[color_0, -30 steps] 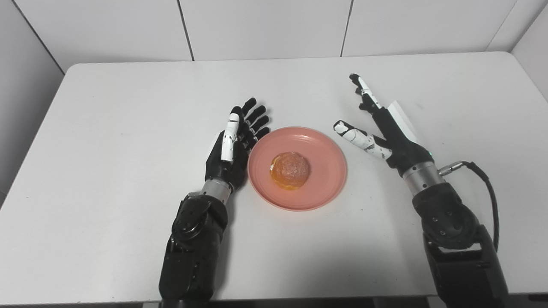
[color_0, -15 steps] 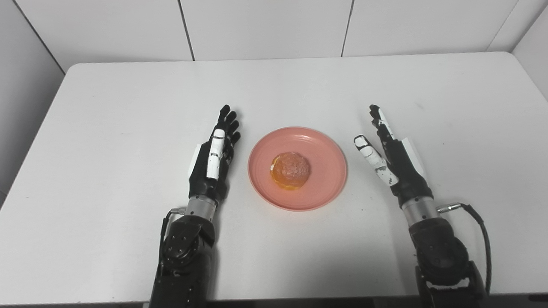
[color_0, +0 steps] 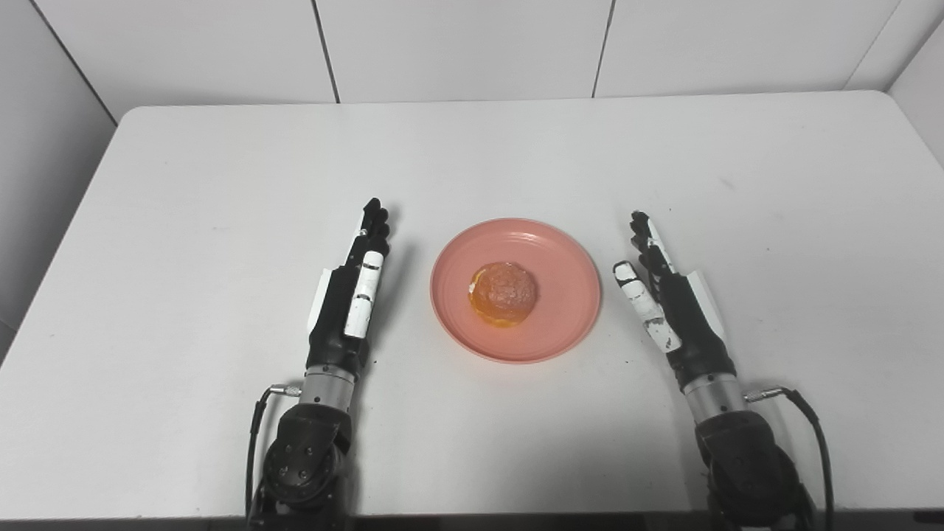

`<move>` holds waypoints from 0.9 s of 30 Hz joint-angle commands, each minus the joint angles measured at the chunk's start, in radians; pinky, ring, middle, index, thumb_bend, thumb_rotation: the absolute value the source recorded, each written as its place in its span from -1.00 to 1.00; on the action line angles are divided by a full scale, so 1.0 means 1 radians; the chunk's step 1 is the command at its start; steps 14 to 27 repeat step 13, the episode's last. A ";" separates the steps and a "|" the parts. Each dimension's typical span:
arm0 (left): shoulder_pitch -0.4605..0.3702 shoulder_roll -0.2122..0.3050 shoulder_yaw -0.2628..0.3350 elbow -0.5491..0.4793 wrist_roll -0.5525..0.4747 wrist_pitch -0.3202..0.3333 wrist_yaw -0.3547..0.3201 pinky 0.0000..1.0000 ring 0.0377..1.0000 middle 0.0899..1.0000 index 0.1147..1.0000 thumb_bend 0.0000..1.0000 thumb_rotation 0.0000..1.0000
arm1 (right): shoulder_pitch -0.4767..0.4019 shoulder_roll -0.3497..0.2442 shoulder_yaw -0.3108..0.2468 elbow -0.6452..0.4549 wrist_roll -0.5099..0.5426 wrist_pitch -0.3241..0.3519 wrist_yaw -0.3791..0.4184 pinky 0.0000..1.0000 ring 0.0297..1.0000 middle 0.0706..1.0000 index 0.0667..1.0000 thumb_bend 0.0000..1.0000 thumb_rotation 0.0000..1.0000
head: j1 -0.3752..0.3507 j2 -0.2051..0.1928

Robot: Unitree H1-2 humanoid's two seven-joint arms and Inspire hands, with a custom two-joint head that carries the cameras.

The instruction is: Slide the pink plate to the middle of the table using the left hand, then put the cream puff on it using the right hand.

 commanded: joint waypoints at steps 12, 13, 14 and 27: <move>0.094 0.043 -0.051 -0.026 0.084 -0.053 0.004 0.99 1.00 1.00 1.00 0.03 1.00 | 0.009 0.022 0.013 -0.009 0.003 -0.050 -0.043 1.00 1.00 1.00 1.00 -0.41 1.00 | -0.002 0.007; 0.094 0.043 -0.050 -0.023 0.082 -0.056 0.004 1.00 1.00 1.00 1.00 0.05 1.00 | 0.008 0.022 0.013 -0.006 0.004 -0.047 -0.044 1.00 1.00 1.00 1.00 -0.43 1.00 | -0.005 0.007; 0.094 0.043 -0.050 -0.023 0.082 -0.056 0.004 1.00 1.00 1.00 1.00 0.05 1.00 | 0.008 0.022 0.013 -0.006 0.004 -0.047 -0.044 1.00 1.00 1.00 1.00 -0.43 1.00 | -0.005 0.007; 0.094 0.043 -0.050 -0.023 0.082 -0.056 0.004 1.00 1.00 1.00 1.00 0.05 1.00 | 0.008 0.022 0.013 -0.006 0.004 -0.047 -0.044 1.00 1.00 1.00 1.00 -0.43 1.00 | -0.005 0.007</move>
